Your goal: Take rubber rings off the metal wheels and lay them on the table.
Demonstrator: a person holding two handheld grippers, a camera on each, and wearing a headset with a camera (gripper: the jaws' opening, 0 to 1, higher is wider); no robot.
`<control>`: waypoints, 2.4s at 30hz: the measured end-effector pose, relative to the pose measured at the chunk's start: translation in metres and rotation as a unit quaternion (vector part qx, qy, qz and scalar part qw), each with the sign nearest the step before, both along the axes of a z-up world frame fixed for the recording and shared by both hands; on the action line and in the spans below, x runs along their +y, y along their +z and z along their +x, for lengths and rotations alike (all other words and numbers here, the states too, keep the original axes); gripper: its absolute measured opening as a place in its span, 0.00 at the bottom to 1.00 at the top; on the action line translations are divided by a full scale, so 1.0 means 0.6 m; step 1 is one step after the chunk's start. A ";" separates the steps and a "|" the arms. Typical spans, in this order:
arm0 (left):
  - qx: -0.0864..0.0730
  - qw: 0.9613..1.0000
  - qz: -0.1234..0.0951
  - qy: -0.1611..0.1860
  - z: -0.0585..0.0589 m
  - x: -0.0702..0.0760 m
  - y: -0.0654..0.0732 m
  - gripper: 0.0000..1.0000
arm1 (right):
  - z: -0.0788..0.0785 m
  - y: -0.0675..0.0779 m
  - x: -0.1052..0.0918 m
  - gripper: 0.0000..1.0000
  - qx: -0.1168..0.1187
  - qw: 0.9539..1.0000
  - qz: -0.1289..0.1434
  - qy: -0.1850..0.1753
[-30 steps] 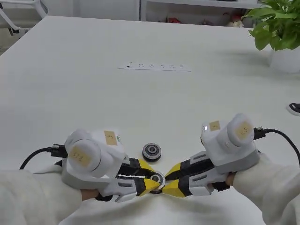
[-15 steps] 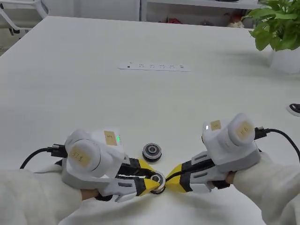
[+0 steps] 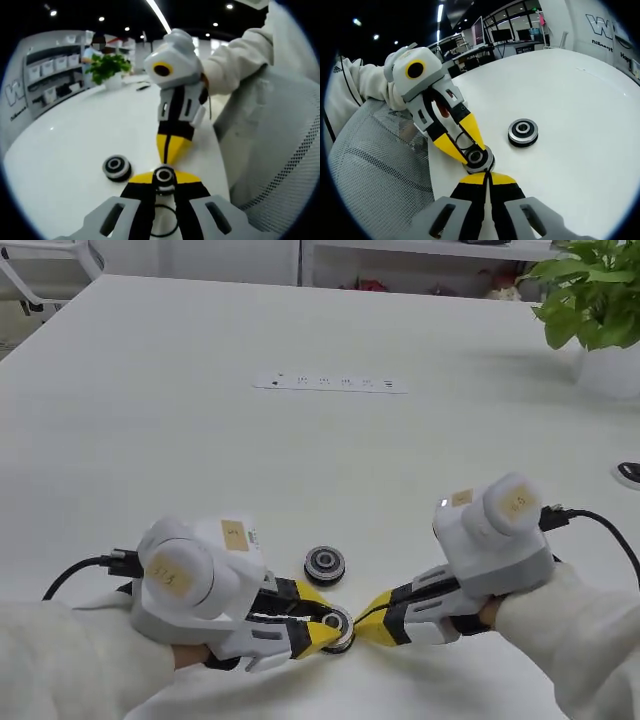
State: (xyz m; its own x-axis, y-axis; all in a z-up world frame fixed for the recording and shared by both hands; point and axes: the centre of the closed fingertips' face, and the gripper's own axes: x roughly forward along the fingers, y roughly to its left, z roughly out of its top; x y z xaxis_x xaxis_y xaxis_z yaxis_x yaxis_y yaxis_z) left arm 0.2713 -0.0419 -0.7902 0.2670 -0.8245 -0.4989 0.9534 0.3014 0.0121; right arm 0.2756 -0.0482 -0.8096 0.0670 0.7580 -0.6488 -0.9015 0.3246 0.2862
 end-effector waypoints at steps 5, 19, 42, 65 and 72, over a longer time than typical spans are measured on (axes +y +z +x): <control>-0.001 1.000 0.000 0.000 0.001 0.000 -0.001 0.14 | 0.001 0.004 -0.002 0.00 0.019 1.000 0.008 -0.018; -0.004 1.000 0.000 0.000 0.001 0.000 -0.002 0.14 | 0.008 0.016 -0.005 0.00 0.076 0.993 0.051 -0.071; -0.008 1.000 -0.003 0.002 0.001 0.001 -0.001 0.14 | 0.003 0.028 0.009 0.00 0.075 0.993 0.057 -0.064; -0.009 1.000 -0.002 0.005 0.000 0.002 -0.001 0.14 | -0.001 0.035 0.019 0.00 0.085 0.992 0.070 -0.065; -0.005 1.000 0.007 0.004 0.000 0.003 0.000 0.14 | 0.002 0.035 0.016 0.00 0.085 0.991 0.070 -0.070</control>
State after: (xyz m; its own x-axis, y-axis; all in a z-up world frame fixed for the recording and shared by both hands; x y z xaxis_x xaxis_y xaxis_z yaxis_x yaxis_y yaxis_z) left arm 0.2712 -0.0400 -0.7905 0.2787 -0.8155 -0.5072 0.9508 0.3085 0.0264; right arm 0.2765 -0.0385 -0.7884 0.0759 0.8326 -0.5486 -0.7852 0.3890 0.4818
